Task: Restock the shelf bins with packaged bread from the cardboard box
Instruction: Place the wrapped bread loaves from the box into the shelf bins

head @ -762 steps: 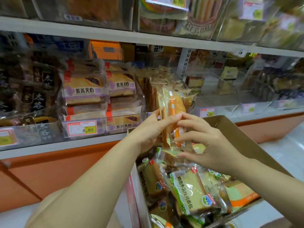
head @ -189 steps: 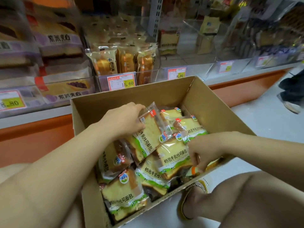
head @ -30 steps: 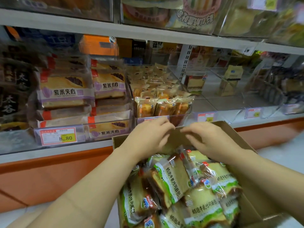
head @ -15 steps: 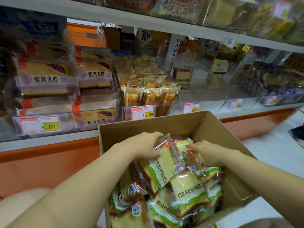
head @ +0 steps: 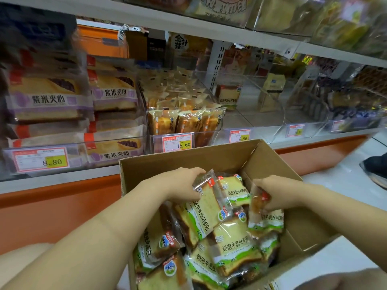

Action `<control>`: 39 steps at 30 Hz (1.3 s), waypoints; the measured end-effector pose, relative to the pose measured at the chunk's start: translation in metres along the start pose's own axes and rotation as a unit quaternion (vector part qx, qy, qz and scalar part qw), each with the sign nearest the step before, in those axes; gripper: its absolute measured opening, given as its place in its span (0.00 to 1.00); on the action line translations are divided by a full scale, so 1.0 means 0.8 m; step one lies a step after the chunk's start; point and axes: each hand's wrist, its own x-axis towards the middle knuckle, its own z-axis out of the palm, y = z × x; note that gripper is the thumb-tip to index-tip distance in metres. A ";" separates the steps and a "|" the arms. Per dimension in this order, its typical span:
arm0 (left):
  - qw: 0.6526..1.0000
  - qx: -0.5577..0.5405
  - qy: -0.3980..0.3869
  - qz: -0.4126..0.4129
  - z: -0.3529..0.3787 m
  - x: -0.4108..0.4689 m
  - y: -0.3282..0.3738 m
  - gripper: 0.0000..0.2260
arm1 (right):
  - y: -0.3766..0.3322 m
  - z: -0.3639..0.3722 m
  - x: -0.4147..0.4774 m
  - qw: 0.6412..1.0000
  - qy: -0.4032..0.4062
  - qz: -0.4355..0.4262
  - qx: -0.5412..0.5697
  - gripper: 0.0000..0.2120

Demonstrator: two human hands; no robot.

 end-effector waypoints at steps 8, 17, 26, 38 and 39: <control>0.988 -0.117 0.086 0.043 -0.022 -0.015 0.010 0.31 | -0.007 -0.077 -0.058 0.975 0.152 -0.010 0.161 0.21; 0.927 -0.275 0.228 0.116 -0.045 -0.023 0.011 0.29 | -0.031 -0.141 -0.081 0.947 0.247 -0.048 0.198 0.31; 0.884 -0.343 0.244 0.202 -0.050 -0.028 0.031 0.24 | -0.081 -0.159 -0.082 0.952 0.268 -0.121 0.081 0.17; 0.892 -0.273 0.250 0.261 -0.096 -0.030 0.100 0.23 | -0.042 -0.189 -0.100 0.902 0.415 -0.116 0.042 0.18; 0.898 -0.249 0.247 0.265 -0.102 -0.026 0.111 0.26 | -0.034 -0.194 -0.100 0.893 0.436 -0.104 0.023 0.17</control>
